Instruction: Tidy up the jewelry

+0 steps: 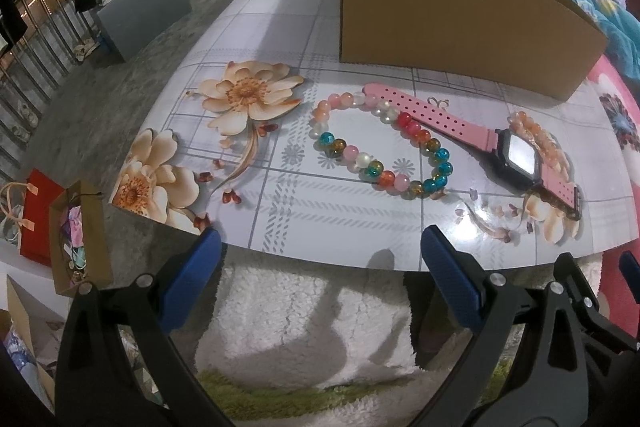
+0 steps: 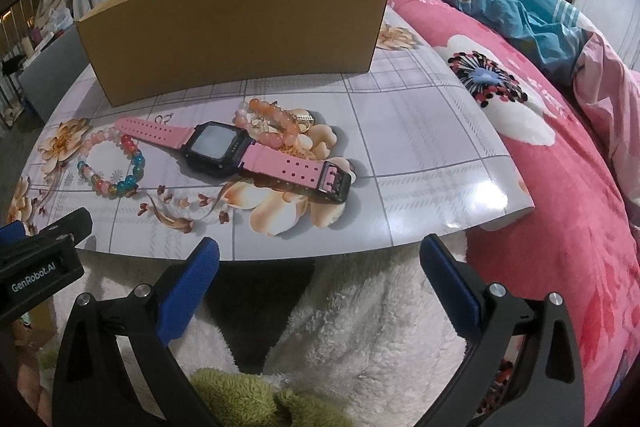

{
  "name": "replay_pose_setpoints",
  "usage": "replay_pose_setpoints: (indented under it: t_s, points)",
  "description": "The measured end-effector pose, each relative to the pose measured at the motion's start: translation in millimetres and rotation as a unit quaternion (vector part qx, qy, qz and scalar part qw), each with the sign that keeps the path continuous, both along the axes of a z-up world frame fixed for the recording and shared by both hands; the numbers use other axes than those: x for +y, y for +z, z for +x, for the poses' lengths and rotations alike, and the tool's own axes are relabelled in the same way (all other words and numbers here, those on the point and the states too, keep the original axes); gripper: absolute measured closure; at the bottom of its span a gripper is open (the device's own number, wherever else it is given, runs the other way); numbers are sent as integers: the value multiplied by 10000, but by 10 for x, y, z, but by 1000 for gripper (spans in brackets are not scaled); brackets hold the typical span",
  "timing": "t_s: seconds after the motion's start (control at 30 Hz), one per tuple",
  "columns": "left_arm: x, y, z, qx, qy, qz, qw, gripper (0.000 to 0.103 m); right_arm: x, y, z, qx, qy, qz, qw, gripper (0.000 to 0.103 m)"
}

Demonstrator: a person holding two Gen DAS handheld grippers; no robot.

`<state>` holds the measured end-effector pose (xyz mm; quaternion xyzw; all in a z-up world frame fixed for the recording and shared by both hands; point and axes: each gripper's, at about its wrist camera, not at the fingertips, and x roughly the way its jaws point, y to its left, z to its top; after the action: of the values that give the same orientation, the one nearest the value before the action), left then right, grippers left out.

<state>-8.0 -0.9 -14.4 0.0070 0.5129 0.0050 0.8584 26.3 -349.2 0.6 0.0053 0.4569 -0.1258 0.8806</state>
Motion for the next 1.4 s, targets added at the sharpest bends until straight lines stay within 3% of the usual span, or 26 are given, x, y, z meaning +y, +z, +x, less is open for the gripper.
replay_pose_setpoints:
  t_s: [1.13, 1.3, 1.4]
  points:
    - [76, 7, 72, -27, 57, 144, 9999, 7, 25, 28, -5, -37, 83, -113, 9999, 5]
    - [139, 22, 138, -233, 126, 267, 9993, 7, -3, 93, -25, -255, 97, -279, 9992, 5]
    - [215, 57, 187, -401, 172, 308, 9986, 7, -18, 152, -36, -494, 412, -508, 9966, 5]
